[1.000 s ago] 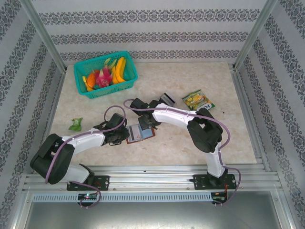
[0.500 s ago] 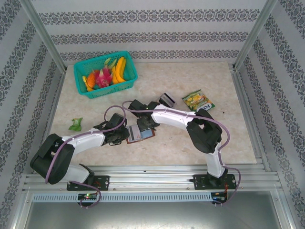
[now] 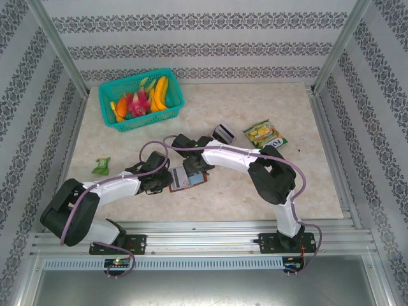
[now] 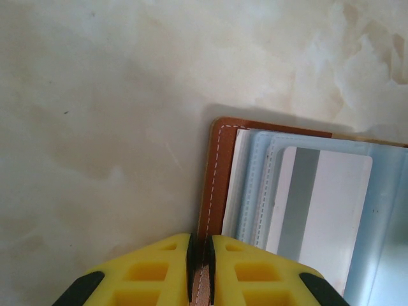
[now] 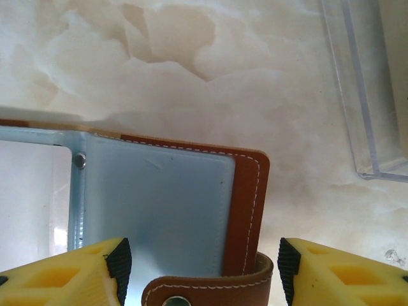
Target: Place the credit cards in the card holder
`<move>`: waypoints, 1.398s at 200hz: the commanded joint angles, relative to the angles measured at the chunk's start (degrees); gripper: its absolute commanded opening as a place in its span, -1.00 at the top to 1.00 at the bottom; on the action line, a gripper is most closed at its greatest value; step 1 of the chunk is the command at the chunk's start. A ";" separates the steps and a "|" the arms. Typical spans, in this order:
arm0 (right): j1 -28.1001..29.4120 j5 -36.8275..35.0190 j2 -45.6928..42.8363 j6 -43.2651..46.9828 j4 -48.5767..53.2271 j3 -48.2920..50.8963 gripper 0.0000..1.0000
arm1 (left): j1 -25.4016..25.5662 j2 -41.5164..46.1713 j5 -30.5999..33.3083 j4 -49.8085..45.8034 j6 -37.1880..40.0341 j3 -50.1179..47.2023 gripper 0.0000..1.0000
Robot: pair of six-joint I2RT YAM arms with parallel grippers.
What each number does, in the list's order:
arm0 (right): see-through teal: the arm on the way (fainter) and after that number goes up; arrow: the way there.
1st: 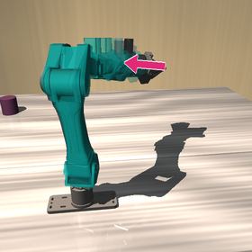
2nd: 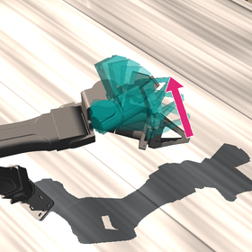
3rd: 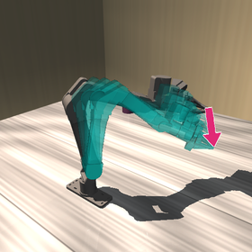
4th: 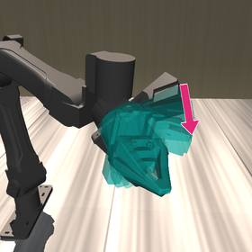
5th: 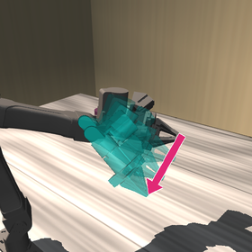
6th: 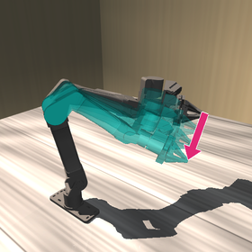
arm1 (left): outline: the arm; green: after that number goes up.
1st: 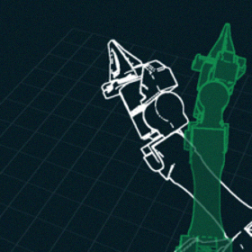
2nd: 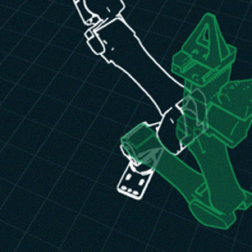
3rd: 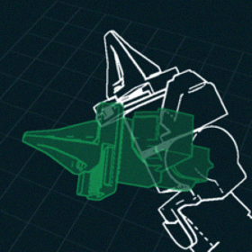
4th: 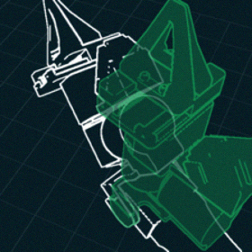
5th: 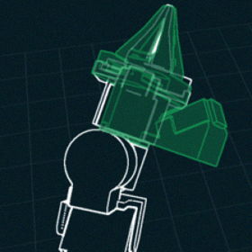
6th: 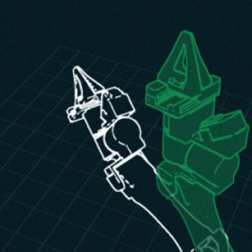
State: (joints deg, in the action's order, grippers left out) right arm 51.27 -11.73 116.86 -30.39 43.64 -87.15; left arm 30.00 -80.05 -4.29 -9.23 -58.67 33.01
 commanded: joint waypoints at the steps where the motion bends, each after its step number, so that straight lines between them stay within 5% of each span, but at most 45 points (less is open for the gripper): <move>1: 0.59 -3.23 1.70 -0.22 2.75 -0.30 -0.28 | -0.20 -0.03 -0.05 -0.40 0.96 0.98 0.66; 86: -0.87 -4.50 -4.53 -1.85 0.65 5.14 -0.04 | -0.27 0.30 0.13 -0.71 1.02 0.72 0.66; 145: -3.94 1.33 -7.88 -2.75 -4.79 10.89 0.70 | -0.24 0.93 0.31 -1.29 1.81 1.37 0.61; 168: -4.67 4.32 -7.68 -2.00 -6.32 11.84 0.96 | -0.28 2.91 1.86 -2.77 1.94 1.72 0.41; 209: -5.11 6.05 -7.99 -2.03 -7.19 13.10 0.96 | -3.90 7.49 0.20 -1.08 1.20 -1.70 0.04; 280: -5.21 9.00 -4.16 -1.25 -6.52 10.61 0.96 | -5.58 2.77 -8.99 7.56 2.03 -1.71 -0.07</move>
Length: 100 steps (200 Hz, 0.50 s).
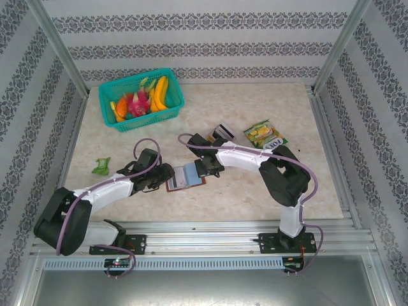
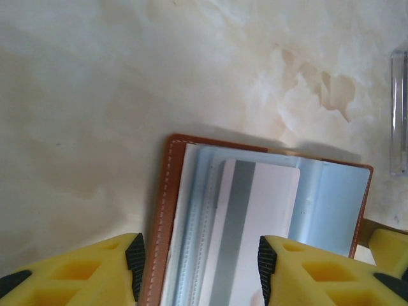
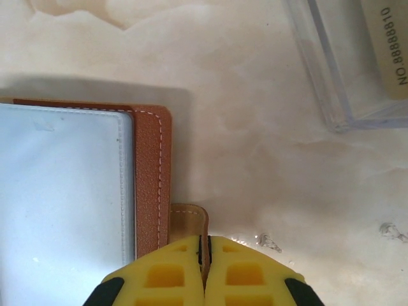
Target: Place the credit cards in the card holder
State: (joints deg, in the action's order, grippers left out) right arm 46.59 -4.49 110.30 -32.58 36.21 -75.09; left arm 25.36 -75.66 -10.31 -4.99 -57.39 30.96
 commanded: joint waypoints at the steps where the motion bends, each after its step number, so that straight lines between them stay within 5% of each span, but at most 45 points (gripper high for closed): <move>1: -0.53 1.81 2.48 0.93 0.94 -1.50 0.96 | -0.98 -1.70 -3.02 3.32 0.72 0.34 -0.07; 100: -0.70 0.63 3.17 0.25 1.15 -0.76 0.98 | -1.24 0.60 5.82 -5.85 2.54 1.77 -0.27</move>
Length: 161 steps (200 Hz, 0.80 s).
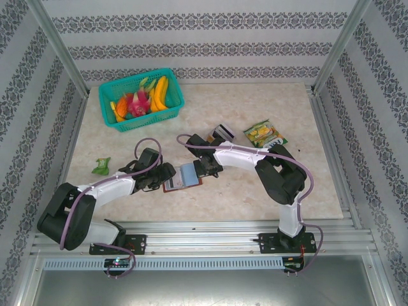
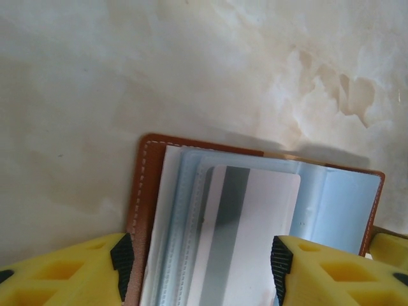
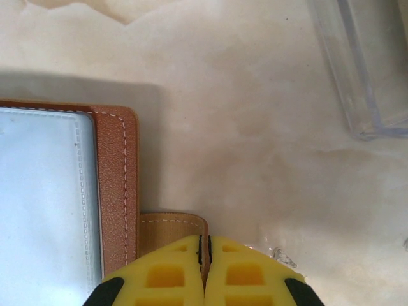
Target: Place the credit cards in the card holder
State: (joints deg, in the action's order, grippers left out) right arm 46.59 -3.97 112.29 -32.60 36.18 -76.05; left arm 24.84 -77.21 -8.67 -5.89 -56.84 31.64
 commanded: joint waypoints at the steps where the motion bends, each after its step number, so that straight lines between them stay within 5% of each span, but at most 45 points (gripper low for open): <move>1: -0.70 0.10 1.22 0.31 1.13 0.20 0.98 | -0.69 2.15 4.23 -5.07 1.99 1.12 -0.27; 95: -0.71 1.01 0.92 0.12 0.66 -0.26 0.98 | -0.75 -3.58 -1.05 0.08 2.96 2.10 -0.16; 161: -0.01 2.56 -0.46 0.86 0.58 -2.53 0.94 | -0.73 -2.79 -5.05 4.73 3.14 1.27 0.18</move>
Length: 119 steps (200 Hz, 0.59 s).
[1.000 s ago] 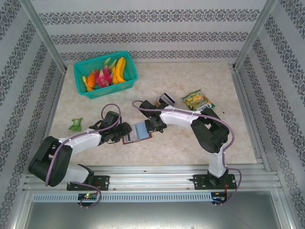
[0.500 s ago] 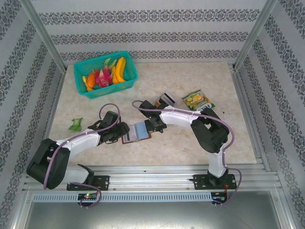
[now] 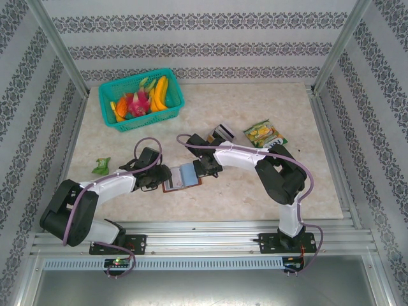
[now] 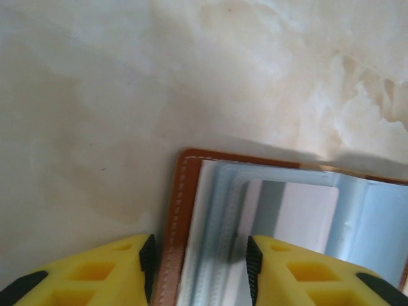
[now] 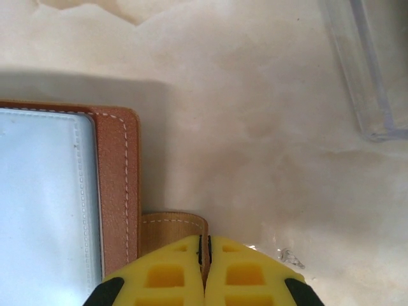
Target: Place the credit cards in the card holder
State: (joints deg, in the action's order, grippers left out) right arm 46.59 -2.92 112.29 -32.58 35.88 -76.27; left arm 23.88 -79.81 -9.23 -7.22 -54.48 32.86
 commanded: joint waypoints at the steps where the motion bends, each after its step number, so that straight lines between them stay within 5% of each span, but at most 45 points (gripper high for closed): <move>1: -0.01 1.51 -0.39 0.84 0.92 -2.39 0.94 | 0.22 -0.13 -4.48 6.03 0.78 0.07 0.18; 119: -0.05 0.35 2.50 0.89 2.71 -3.08 0.92 | 0.25 3.60 -15.59 17.01 0.67 -0.49 0.25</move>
State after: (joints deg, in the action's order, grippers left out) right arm 45.82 -4.69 113.27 -32.56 40.77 -77.93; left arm 23.86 -77.54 -16.58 2.44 -54.19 31.68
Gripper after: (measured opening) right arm 0.042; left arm 0.368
